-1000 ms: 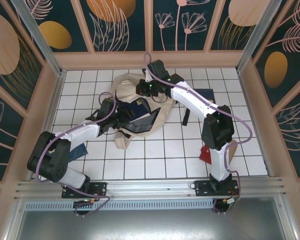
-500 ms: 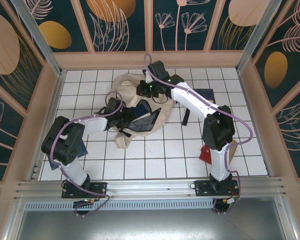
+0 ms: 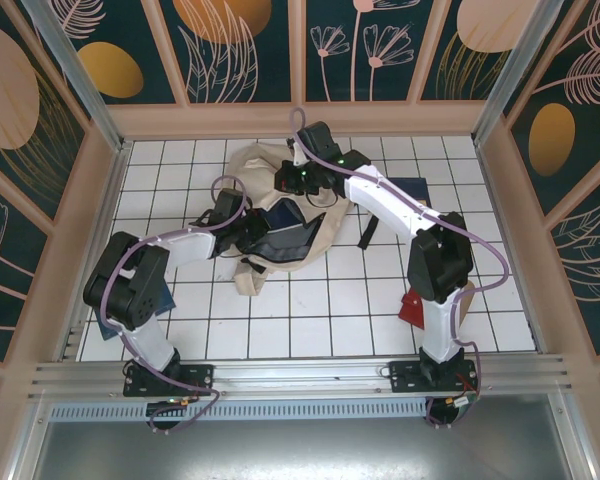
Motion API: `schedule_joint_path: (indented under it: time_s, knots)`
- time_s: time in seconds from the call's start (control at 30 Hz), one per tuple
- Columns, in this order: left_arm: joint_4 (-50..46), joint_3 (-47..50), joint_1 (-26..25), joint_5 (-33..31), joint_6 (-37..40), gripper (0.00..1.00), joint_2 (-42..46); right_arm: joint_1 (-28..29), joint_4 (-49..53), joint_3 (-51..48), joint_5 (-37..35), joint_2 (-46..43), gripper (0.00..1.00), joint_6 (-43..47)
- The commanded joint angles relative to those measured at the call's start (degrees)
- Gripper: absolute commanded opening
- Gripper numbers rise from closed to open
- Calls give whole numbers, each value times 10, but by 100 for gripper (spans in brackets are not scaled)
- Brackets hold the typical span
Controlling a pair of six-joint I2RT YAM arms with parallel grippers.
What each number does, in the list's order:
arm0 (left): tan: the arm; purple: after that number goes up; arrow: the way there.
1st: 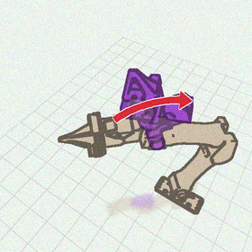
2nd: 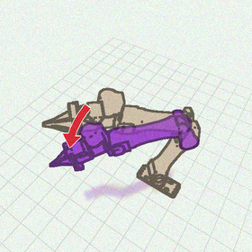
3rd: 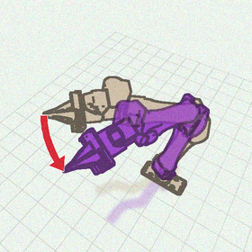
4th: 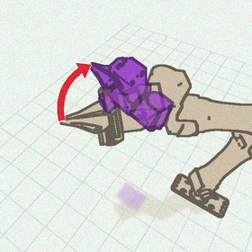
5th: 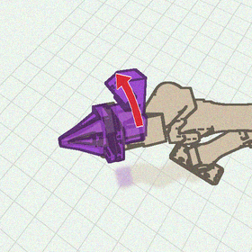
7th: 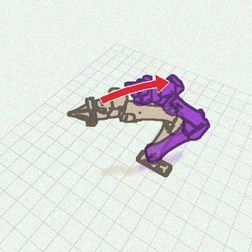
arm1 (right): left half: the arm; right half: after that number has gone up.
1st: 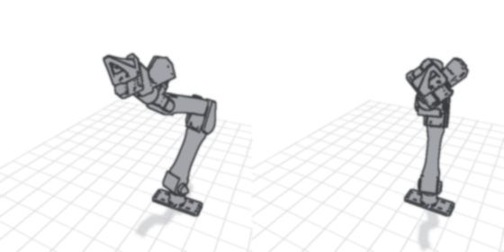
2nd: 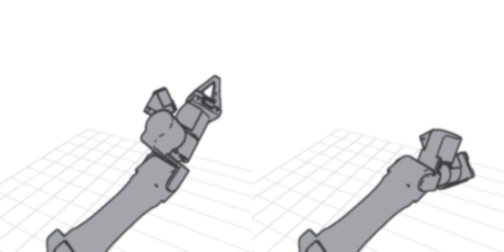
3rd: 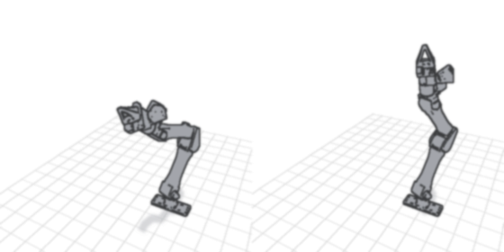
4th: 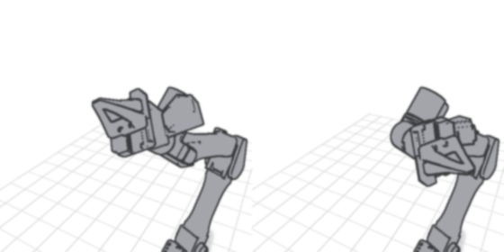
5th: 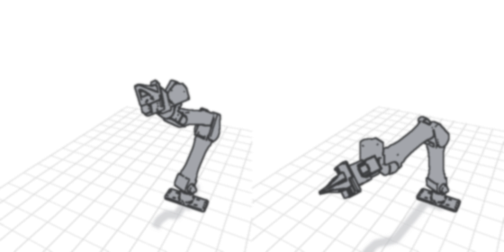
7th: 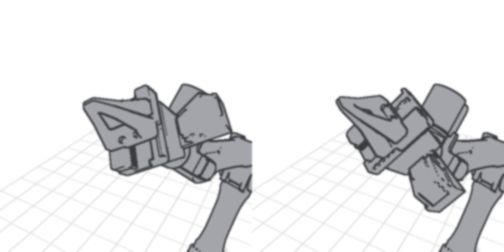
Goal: Pack the student bag
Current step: Place the book in the student bag, then close the student bag at the center of the table, then rotate the book at the middle-left of the table.
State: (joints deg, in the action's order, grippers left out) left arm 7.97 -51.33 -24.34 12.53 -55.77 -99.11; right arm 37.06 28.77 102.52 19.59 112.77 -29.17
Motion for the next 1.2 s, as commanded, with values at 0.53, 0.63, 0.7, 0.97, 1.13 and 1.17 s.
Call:
schedule_joint_path:
  time_s: [0.53, 0.63, 0.7, 0.97, 1.13, 1.17]
  knots:
    - [142, -62, 10, -81, 51, 13, -63, 7, -34, -23, 14, -36, 0, -21]
    - [100, -67, 10, -72, 53, 37, -38, 6, -37, -24, 2, -32, 0, -23]
    - [62, -64, 10, -56, 57, 48, -13, 4, -39, -22, -2, -26, 0, -26]
    - [-74, 18, 13, 5, 81, 63, 116, -17, -73, -40, -32, -3, 0, -60]
    - [-173, 61, 13, 7, 101, 65, 192, -34, -87, -59, -59, 4, 0, -73]
    - [-192, 71, 13, 1, 104, 66, 209, -35, -90, -65, -58, 7, 0, -70]
